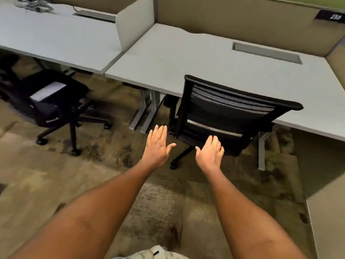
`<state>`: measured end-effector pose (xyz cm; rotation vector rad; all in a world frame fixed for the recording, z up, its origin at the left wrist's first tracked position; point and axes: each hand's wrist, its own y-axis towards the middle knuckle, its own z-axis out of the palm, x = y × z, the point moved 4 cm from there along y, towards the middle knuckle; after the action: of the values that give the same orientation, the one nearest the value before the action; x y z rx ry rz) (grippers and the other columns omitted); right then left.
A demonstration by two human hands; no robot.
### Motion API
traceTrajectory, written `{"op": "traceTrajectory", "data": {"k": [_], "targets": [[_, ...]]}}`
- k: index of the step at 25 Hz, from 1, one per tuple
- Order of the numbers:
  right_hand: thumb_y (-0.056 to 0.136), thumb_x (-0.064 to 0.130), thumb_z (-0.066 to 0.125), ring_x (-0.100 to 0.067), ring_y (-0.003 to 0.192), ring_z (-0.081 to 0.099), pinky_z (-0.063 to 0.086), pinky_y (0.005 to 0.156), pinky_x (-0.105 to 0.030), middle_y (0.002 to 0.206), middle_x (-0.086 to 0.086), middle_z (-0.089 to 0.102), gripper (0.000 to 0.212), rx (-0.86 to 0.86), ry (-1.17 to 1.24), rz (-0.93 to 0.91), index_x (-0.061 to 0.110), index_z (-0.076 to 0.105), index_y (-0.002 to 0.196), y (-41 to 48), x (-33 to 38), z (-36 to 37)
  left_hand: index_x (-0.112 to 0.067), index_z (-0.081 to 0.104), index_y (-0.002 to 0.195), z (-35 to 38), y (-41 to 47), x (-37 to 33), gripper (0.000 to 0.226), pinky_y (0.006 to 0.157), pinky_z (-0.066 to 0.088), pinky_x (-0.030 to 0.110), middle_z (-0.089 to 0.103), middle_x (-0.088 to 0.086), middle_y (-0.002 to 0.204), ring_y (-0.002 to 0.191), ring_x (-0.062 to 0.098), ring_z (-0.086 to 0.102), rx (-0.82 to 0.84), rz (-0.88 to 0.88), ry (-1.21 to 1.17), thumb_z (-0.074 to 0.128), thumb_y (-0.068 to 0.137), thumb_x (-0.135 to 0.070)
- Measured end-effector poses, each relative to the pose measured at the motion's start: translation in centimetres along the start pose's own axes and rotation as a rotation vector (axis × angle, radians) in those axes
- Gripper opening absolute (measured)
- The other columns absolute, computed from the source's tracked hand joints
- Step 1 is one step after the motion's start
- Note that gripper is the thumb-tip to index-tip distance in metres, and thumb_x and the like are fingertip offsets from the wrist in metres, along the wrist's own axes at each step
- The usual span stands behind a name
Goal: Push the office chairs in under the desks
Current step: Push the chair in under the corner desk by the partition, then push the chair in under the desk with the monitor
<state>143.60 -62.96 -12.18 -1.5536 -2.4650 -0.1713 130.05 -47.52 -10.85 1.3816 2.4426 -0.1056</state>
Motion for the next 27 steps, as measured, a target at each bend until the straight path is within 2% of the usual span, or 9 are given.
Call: {"op": "traceTrajectory", "data": {"k": [5, 11, 18, 27], "targets": [[0.093, 0.046, 0.053, -0.029, 0.14, 0.025, 0.021, 0.113, -0.052, 0.156, -0.012, 0.021, 0.07, 0.089, -0.036, -0.039, 0.007, 0.028, 0.146, -5.2, 5.8, 3.1, -0.006, 0.019, 0.149, -0.5, -8.3, 7.0, 0.074, 0.118, 0.005, 0.04, 0.023, 0.012, 0.157, 0.147, 0.026, 0.009, 0.018, -0.171, -0.056, 0.041, 0.095, -0.052], [0.094, 0.05, 0.047, -0.029, 0.139, 0.024, 0.023, 0.112, -0.054, 0.156, -0.011, 0.022, 0.068, 0.178, -0.062, -0.158, 0.01, 0.028, 0.146, -15.4, 16.1, 7.1, -0.01, 0.014, 0.151, -3.6, -19.7, 18.6, 0.073, 0.119, 0.004, 0.038, 0.016, 0.008, 0.159, 0.148, 0.022, 0.002, -0.005, -0.338, -0.108, 0.038, 0.096, -0.052], [0.096, 0.053, 0.04, -0.032, 0.137, 0.026, 0.025, 0.109, -0.058, 0.154, -0.014, 0.025, 0.067, 0.291, -0.096, -0.313, 0.011, 0.026, 0.147, -30.3, 30.9, 12.0, -0.007, 0.02, 0.149, -11.9, -35.2, 35.0, 0.074, 0.118, 0.012, 0.042, 0.023, 0.013, 0.156, 0.146, 0.028, 0.011, -0.101, -0.532, -0.106, 0.042, 0.095, -0.052], [0.097, 0.053, 0.036, -0.033, 0.14, 0.022, 0.019, 0.112, -0.057, 0.154, -0.014, 0.024, 0.068, 0.352, -0.134, -0.661, 0.01, 0.024, 0.147, -38.7, 50.4, 17.0, -0.004, 0.023, 0.147, -18.1, -42.8, 50.5, 0.073, 0.118, 0.015, 0.043, 0.027, 0.015, 0.153, 0.144, 0.03, 0.016, -0.2, -0.72, -0.098, 0.043, 0.095, -0.051]]}}
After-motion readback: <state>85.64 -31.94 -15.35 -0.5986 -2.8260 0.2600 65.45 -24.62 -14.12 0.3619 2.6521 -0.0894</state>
